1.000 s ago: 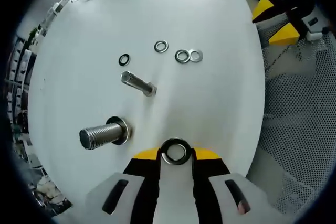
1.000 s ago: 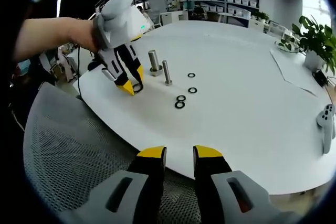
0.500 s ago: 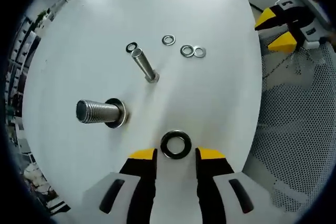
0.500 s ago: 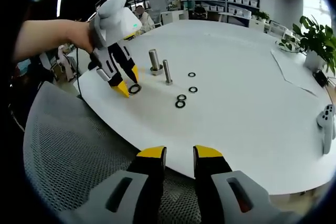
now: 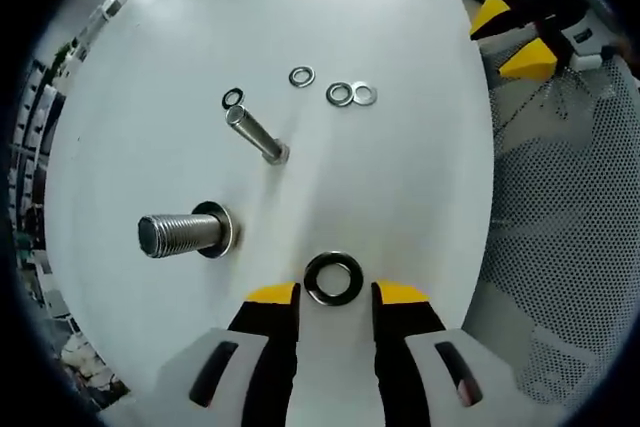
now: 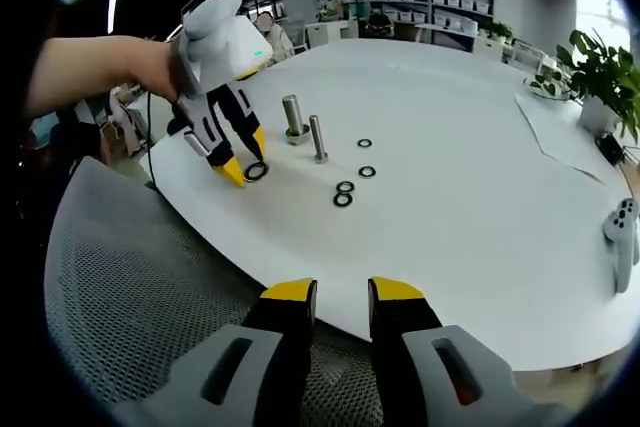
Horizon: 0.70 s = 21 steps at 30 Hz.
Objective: Place the washer onto the threaded stud by aligning its center hole with the stud, sliding it down to the base, and recovering from edge contact or off-axis alignment until the washer reaches the visible bottom stop.
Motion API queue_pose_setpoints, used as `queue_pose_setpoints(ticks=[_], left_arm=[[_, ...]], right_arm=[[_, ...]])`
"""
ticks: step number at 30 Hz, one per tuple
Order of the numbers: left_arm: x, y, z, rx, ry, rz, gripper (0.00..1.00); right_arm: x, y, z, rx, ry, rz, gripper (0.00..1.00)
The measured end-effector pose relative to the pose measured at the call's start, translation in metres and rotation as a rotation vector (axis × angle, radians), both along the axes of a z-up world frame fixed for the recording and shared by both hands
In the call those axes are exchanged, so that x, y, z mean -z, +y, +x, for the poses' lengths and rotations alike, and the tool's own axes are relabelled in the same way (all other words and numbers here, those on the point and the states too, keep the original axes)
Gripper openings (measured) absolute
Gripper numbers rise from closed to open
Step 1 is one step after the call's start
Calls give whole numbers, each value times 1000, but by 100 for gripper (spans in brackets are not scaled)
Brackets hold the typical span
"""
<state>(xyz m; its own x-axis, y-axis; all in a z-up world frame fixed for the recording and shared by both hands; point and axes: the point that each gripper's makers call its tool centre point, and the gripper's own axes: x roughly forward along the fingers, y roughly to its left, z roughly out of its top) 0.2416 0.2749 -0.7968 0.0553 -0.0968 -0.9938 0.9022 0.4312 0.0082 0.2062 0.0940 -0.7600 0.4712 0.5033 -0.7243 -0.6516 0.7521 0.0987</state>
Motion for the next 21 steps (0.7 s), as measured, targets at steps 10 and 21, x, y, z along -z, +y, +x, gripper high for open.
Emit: queue_pose_setpoints(ticks=[10, 21], left_arm=[[-1, 0, 1, 24, -5, 5, 21], [-1, 0, 1, 23, -21, -6, 21]], right_arm=[[0, 0, 0, -2, 1, 0, 23], [-1, 0, -1, -5, 1, 0, 23]])
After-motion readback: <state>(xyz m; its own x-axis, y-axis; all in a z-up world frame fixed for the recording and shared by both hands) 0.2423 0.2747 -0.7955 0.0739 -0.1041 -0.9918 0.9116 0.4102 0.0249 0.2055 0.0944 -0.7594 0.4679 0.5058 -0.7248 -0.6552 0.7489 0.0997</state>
